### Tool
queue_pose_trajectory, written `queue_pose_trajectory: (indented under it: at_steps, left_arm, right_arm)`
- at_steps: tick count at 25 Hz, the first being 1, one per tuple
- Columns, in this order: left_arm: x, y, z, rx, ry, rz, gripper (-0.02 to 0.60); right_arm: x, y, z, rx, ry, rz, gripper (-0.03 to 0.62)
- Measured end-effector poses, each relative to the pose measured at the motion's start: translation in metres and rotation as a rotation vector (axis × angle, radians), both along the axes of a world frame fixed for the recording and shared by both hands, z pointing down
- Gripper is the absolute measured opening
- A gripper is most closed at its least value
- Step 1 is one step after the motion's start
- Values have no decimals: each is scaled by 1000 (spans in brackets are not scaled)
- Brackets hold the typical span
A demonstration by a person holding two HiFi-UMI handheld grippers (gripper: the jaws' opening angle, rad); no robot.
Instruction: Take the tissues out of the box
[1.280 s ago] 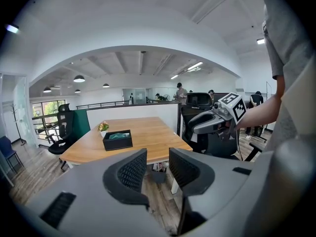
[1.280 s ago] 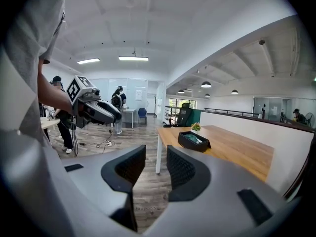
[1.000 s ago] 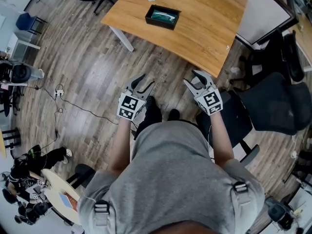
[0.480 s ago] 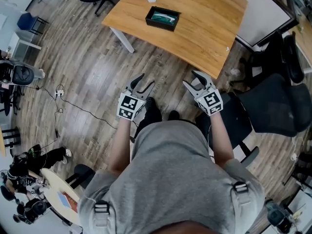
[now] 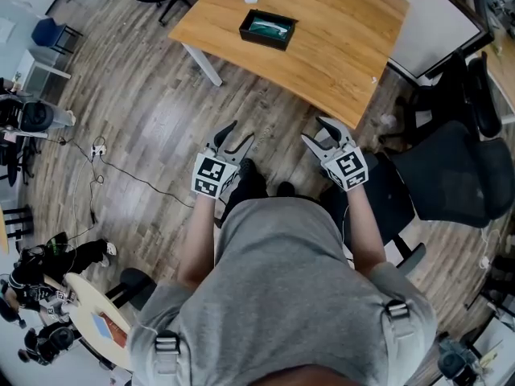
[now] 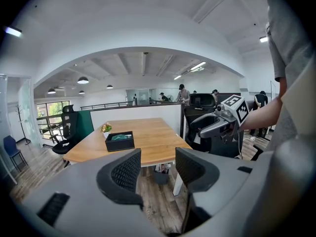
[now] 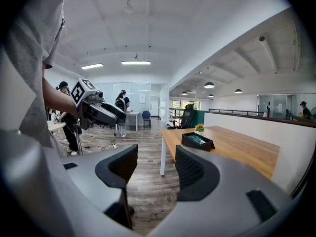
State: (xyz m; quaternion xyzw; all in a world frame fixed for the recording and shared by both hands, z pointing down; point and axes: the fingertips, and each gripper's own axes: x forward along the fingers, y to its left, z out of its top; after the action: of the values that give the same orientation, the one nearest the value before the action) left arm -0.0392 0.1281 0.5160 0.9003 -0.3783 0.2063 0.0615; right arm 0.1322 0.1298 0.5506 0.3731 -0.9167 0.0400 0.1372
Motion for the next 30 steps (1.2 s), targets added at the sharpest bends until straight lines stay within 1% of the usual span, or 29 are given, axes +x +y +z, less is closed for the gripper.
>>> queue_pose_trajectory:
  at_steps: [5,11,16,18,24,30]
  left_arm:
    - [0,-1,2,-4,5,-4,227]
    - [-2,-13,6,-10,5,-14,227]
    - [-12,-28,8,-19,15,-18,227]
    - [-16,-37,9,-24,20,-19,227]
    - [-16,-71,14,-37,23,8,227]
    - [-24,-122,15,-50,31,37,227]
  right_arm:
    - [1,0,4,-6,5,-3,247]
    - [2,-14,9,-15,12,-6,247]
    - [-9,-26,8,-14,29,-15,247]
    - [-10,-35,10,-22,28,-12,247]
    - [3,-67,17,-55,13,46,247]
    - [-10,-110,16,-74,13,67,242]
